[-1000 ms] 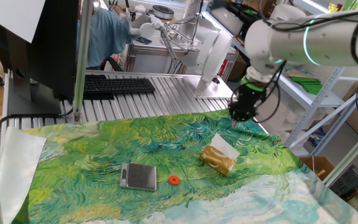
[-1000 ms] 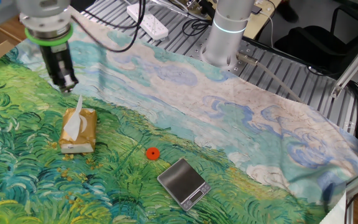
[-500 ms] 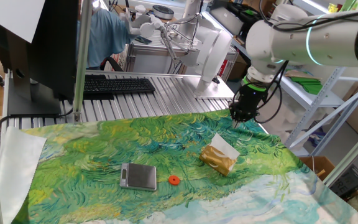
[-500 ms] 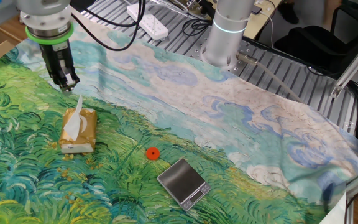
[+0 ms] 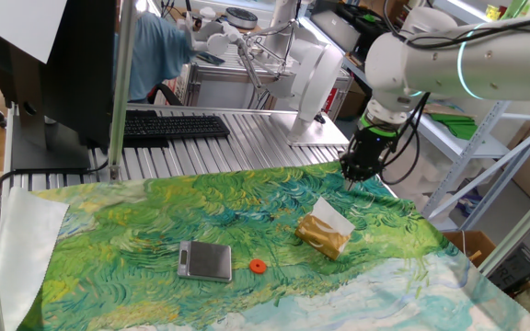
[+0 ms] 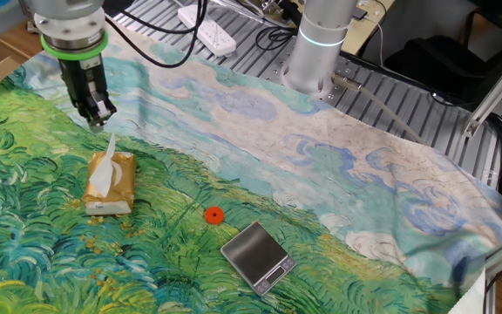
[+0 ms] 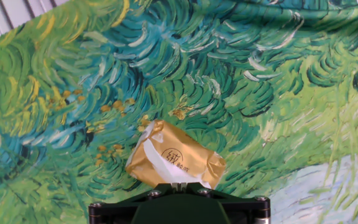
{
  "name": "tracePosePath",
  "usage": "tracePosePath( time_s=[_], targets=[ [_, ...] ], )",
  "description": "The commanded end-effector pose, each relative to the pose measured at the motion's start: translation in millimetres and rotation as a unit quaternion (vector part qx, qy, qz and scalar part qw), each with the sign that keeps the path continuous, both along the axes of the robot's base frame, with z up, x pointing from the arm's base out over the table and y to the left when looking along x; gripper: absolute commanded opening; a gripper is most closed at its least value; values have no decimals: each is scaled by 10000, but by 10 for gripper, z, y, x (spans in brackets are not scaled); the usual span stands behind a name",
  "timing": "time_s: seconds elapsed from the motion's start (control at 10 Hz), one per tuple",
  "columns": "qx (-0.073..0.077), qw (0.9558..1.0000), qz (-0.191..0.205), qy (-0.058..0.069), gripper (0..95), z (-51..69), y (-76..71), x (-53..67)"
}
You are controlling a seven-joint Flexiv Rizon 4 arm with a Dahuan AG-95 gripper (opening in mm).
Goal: Pull out a napkin
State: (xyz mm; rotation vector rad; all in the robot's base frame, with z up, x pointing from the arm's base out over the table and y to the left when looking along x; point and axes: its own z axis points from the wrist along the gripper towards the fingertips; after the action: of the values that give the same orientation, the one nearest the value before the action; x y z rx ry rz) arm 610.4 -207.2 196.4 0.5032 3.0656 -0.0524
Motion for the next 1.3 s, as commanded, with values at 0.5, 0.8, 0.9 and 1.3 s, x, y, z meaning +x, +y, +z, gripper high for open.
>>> tracePosePath(
  time_s=[0.5,0.8,0.9,1.3],
  targets=[
    [-25,9965,837,35,0,3,-1,8],
    [-38,9916,1293,51,0,3,1,7],
    [-40,9902,1398,55,0,3,1,7],
    [-45,9874,1580,62,0,8,10,3]
  ],
)
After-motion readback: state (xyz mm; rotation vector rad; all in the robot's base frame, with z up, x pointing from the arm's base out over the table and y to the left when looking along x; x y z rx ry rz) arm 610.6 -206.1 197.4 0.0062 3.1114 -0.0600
